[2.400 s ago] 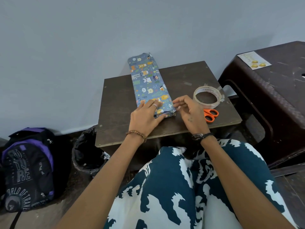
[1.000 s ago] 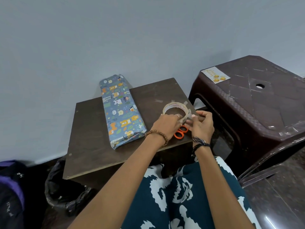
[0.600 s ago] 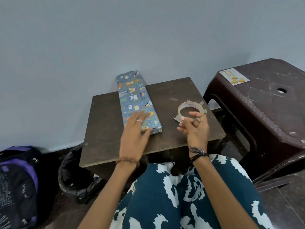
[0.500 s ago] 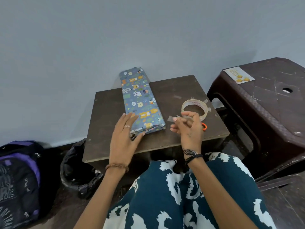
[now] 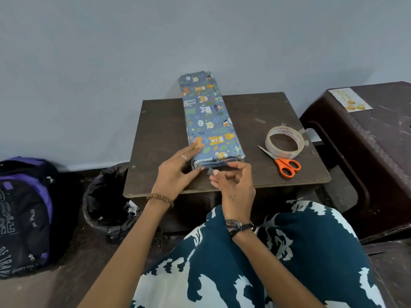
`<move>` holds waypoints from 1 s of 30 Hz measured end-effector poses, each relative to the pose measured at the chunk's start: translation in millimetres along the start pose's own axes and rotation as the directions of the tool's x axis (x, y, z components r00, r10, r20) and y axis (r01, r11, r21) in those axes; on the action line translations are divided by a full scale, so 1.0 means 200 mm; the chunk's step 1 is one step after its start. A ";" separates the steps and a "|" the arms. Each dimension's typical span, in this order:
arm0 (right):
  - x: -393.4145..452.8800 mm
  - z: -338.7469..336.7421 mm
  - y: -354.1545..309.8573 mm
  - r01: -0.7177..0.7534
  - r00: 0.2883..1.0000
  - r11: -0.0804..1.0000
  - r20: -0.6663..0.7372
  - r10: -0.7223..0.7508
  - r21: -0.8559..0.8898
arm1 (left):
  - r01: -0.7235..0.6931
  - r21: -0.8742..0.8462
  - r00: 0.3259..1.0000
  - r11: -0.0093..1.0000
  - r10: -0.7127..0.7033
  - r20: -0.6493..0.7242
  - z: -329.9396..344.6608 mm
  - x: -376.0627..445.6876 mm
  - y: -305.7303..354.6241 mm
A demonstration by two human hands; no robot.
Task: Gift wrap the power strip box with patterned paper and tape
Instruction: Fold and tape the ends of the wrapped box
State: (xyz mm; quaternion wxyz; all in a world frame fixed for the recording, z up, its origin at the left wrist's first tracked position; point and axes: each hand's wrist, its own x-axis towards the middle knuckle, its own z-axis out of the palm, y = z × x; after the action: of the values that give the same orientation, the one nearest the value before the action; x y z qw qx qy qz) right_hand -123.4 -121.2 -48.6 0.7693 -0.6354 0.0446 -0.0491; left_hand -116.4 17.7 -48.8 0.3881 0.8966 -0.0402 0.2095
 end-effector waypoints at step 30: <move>-0.07 0.25 0.03 0.012 0.930 0.987 -0.360 -0.070 -0.161 | -0.010 -0.126 0.999 0.992 0.005 -0.035 0.05 0.00 -0.08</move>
State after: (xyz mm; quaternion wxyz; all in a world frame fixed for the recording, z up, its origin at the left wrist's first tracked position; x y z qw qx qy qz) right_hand -131.0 -69.4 -44.4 0.6945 -0.6743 0.1766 -0.1786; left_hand -109.9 20.4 -66.2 0.4438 0.8664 -0.0500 0.2234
